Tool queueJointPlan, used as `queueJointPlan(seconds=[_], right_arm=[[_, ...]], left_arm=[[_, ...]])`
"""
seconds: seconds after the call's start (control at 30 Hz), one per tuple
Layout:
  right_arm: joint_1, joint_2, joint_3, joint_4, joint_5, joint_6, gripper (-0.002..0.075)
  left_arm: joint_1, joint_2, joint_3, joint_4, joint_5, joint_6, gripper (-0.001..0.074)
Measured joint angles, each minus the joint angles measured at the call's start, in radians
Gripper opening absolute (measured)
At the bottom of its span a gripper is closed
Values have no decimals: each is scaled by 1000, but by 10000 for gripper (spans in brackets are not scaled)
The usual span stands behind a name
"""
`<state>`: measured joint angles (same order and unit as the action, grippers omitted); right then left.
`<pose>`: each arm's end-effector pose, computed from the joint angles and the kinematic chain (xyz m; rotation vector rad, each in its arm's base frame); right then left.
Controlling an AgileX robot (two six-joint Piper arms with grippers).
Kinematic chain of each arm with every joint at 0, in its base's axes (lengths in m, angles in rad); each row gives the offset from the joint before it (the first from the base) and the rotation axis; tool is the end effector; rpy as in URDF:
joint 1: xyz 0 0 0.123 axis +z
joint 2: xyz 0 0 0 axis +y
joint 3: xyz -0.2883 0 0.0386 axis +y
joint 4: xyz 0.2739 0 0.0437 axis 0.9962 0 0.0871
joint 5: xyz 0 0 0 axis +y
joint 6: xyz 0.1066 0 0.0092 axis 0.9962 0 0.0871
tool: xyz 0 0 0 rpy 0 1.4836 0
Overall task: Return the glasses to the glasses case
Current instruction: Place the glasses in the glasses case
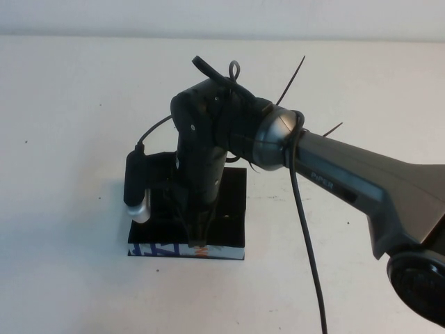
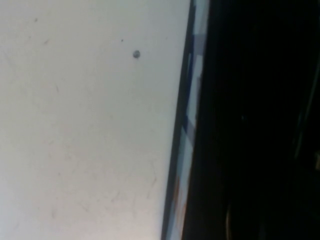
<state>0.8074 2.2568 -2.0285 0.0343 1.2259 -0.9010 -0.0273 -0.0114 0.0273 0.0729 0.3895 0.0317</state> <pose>0.3506 0.3714 0.1975 -2.2061 1.9378 0.0350 0.0875 0.0006 0.1642 0.1005 1.8860 0.0752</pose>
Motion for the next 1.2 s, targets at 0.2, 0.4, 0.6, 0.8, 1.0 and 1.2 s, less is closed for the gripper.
queueJointPlan(seconds=[0.2,0.4,0.6,0.8,1.0,1.2], right_arm=[[0,2,0,0,0,30,85],[0,6,-2,-13,0,39,234],[0,-2,-3,-26,0,39,261],[0,-29,-12,-65,0,45,263],[0,-34,-16,-59,0,46,263],[0,-41,-16,-67,0,79,263]], left_arm=[[0,0,0,0,0,0,-4],[0,0,0,0,0,0,-4],[0,0,0,0,0,0,-4],[0,0,0,0,0,0,-4],[0,0,0,0,0,0,-4],[0,0,0,0,0,0,-4]])
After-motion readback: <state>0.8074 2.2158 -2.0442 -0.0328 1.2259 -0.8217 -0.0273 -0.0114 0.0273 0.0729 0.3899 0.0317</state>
